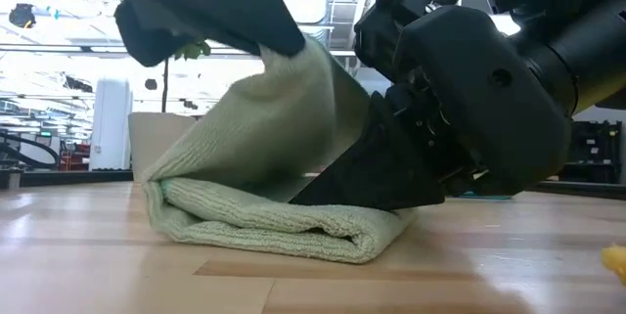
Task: Fold microfiber towels
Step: Fold the light green microfiber towel
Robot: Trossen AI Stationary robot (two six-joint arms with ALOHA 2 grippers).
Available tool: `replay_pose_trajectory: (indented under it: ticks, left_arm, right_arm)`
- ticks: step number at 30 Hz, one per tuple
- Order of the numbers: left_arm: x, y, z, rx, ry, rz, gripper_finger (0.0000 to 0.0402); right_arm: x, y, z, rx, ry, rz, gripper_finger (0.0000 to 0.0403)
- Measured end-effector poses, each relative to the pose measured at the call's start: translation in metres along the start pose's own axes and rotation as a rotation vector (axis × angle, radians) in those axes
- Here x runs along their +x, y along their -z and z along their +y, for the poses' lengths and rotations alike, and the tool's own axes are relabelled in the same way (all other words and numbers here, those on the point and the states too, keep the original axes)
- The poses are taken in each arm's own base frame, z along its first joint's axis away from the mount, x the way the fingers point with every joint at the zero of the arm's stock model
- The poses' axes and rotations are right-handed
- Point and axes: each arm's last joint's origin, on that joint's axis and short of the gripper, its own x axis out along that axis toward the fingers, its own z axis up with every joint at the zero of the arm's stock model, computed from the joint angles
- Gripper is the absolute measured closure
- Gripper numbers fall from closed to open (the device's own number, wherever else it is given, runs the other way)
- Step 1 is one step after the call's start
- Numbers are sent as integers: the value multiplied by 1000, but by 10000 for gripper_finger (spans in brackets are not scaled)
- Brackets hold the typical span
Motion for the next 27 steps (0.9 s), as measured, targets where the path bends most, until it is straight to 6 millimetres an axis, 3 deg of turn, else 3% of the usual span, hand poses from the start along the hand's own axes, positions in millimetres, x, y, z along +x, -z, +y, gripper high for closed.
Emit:
replay_pose_trajectory:
  ticks: [7, 11, 16, 21, 27]
  left_arm:
    - [9, 3, 1, -2, 6, 7, 395]
    - [9, 2, 2, 6, -4, 2, 395]
    - [11, -1, 2, 4, -3, -13, 395]
    - [12, -3, 3, 0, -11, -34, 395]
    - [13, -6, 2, -12, -2, -53, 395]
  right_arm:
    - [-2, 1, 3, -10, -7, 9, 296]
    - [-15, -5, 6, -45, -4, 74, 295]
    - [-45, -27, 17, -69, -31, 84, 295]
    - [-71, -33, 30, -111, -41, 100, 295]
    - [-111, -43, 50, -133, 27, -11, 295]
